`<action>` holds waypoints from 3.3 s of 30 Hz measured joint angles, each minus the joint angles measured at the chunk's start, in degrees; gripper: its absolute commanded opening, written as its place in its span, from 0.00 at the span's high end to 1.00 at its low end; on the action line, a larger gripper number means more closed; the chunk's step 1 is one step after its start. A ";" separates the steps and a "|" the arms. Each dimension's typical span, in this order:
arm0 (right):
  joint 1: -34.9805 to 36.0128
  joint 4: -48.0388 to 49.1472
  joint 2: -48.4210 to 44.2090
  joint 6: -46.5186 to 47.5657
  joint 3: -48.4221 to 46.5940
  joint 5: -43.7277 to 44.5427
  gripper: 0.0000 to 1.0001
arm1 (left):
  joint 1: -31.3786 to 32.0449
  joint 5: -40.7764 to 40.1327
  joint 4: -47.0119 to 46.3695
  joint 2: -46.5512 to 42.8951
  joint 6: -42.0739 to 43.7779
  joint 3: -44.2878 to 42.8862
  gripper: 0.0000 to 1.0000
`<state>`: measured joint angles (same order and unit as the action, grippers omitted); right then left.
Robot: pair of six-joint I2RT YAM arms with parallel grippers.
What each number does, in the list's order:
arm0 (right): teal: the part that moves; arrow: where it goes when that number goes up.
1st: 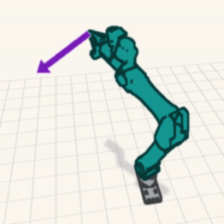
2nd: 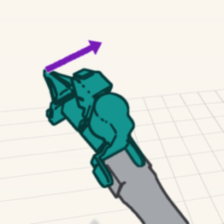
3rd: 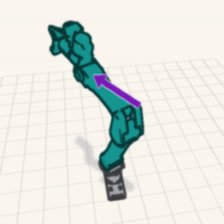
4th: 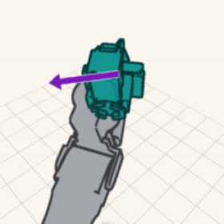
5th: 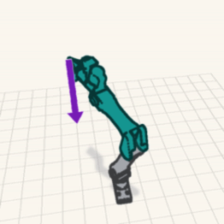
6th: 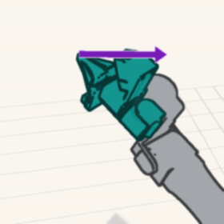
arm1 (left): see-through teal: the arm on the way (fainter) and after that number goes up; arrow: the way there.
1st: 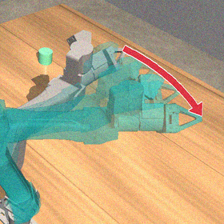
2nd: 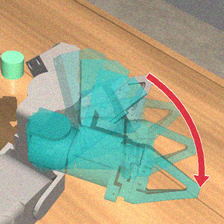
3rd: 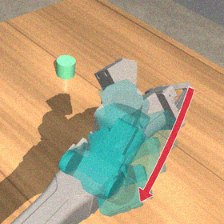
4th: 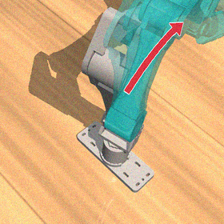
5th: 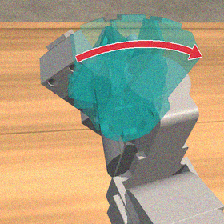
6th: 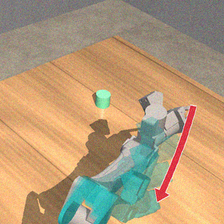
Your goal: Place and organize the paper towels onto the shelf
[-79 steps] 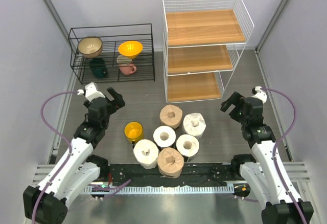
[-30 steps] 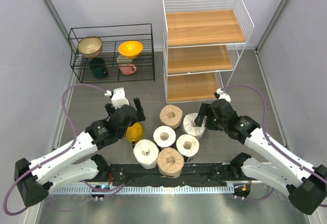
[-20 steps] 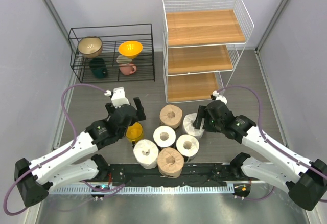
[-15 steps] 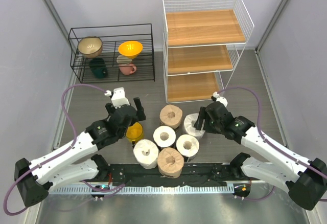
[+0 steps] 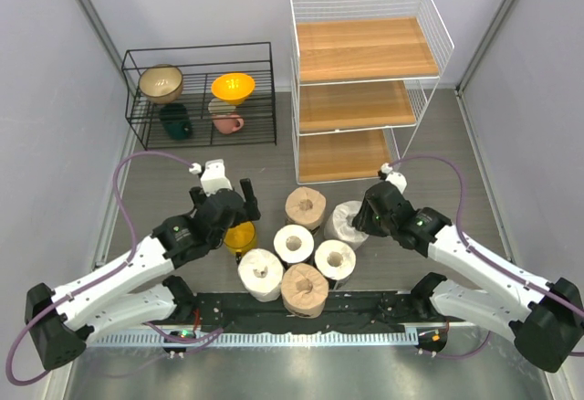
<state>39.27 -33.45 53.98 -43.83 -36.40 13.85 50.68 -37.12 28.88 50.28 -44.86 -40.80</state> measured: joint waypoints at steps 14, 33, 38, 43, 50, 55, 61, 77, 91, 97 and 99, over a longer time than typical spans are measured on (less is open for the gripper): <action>-0.04 -11.65 -0.31 1.16 -13.46 2.95 0.87 | 0.00 0.00 9.42 -6.29 -1.22 -1.64 0.00; -0.04 -25.20 12.44 13.84 -70.93 14.47 0.86 | 0.00 -0.90 12.15 -1.53 1.38 -6.91 0.00; -0.04 -25.68 19.52 17.75 -81.48 18.67 0.85 | 0.00 -1.92 13.20 -1.53 1.79 -7.02 0.00; -0.04 -26.73 27.26 22.23 -95.08 22.10 0.86 | 0.00 -3.02 14.34 -1.53 2.47 -7.96 0.00; -0.11 -26.97 34.10 26.91 -107.06 26.08 0.86 | 0.00 -3.39 14.99 -1.66 3.13 -8.26 0.00; -2.19 -25.42 35.69 30.34 -109.39 28.59 0.86 | 0.00 -3.39 15.47 -2.36 3.13 -8.26 0.00; -15.52 -23.65 36.96 28.85 -109.33 21.29 0.87 | 0.00 -3.39 16.15 -3.45 3.10 -8.26 0.00; -23.26 -22.99 40.57 25.94 -106.97 6.97 0.87 | 0.00 -3.78 18.16 -6.16 1.75 -7.87 0.00; -23.26 -22.93 40.57 25.90 -105.42 3.50 0.80 | 0.00 -3.65 18.25 -6.71 1.70 -7.23 0.00; -23.26 -22.73 40.57 25.88 -105.35 3.37 0.81 | 0.00 -3.63 19.15 -8.41 1.05 -6.84 0.00; -23.26 -22.71 40.57 25.86 -105.35 3.08 0.81 | 0.00 -3.76 19.34 -9.62 0.59 -6.69 0.00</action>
<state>16.01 -56.16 94.54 -17.98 -141.75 16.93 50.68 -40.88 48.23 40.66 -44.27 -47.48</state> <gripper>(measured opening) 0.293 0.996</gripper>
